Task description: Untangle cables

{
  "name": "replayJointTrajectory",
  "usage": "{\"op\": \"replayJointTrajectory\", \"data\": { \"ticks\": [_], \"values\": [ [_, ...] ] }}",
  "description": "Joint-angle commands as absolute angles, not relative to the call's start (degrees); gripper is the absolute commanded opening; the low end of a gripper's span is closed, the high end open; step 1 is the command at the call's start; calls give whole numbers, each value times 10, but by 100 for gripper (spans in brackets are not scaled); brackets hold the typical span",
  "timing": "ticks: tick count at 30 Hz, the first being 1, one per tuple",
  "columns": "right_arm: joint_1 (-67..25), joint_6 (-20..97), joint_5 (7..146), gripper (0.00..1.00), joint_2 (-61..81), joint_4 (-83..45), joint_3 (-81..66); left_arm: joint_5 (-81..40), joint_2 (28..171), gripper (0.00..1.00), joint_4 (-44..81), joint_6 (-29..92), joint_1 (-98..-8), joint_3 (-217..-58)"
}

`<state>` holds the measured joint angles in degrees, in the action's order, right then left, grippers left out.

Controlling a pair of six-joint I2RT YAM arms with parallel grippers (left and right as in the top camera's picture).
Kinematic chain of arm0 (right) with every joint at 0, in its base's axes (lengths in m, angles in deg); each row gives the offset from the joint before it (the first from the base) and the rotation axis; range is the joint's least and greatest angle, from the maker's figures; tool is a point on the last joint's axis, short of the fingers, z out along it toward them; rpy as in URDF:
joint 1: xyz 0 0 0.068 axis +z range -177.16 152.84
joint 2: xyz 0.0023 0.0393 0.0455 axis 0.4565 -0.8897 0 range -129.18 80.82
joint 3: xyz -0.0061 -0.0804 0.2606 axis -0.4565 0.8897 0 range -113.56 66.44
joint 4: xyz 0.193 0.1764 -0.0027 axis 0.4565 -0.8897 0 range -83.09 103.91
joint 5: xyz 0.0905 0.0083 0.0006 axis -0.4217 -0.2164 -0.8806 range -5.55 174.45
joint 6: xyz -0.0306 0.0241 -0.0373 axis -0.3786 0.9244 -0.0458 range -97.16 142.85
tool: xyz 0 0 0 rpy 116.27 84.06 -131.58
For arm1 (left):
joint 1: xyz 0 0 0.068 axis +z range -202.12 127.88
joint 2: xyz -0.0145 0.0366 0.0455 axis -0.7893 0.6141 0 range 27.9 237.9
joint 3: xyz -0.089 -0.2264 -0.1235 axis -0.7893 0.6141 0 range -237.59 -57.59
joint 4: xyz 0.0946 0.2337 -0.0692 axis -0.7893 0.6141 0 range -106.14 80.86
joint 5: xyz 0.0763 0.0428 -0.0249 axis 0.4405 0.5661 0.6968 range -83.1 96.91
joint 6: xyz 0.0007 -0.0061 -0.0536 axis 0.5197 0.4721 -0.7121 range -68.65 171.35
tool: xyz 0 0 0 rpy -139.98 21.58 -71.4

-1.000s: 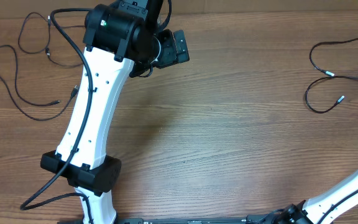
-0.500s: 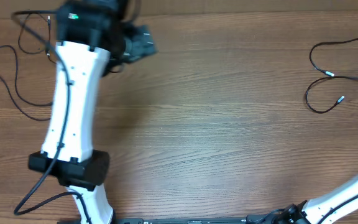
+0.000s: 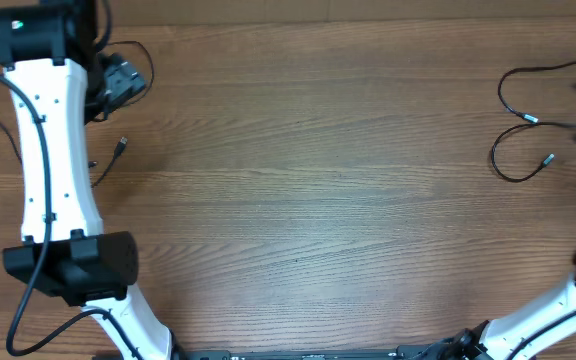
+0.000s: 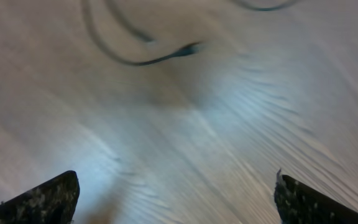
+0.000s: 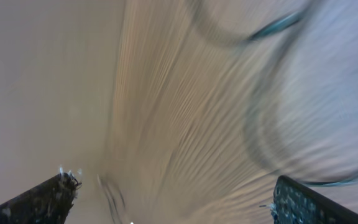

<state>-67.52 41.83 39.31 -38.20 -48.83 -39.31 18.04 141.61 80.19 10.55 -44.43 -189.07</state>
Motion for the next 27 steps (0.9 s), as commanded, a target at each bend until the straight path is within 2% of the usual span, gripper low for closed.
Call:
{"op": "replayJointTrajectory", "data": {
  "ticks": [1, 6, 9, 12, 14, 19, 24, 27],
  "values": [
    [-567, 314, 368, 100, -381, -506, -397, 202, 1420, 100, 775, 71, -388, -1832],
    [-361, 302, 396, 100, -381, -459, -397, 174, 1420, 100, 667, 72, -309, -1729],
    [-280, 302, 470, 100, -381, -421, -397, 174, 1420, 100, 582, 79, -290, -1690],
    [-193, 303, 602, 100, -381, -406, -397, 174, 1420, 100, 446, 137, -280, -1631],
    [-149, 303, 663, 100, -381, -411, -397, 174, 1426, 100, 358, 221, -280, -1599],
    [-115, 302, 717, 100, -381, -440, -397, 179, 1441, 100, 317, 378, -276, -1599],
    [-119, 302, 724, 100, -381, -461, -397, 163, 1441, 100, 361, 372, -234, -1677],
    [-124, 302, 724, 100, -381, -467, -397, 96, 1442, 94, 391, 365, -193, -1725]
  ]
}}
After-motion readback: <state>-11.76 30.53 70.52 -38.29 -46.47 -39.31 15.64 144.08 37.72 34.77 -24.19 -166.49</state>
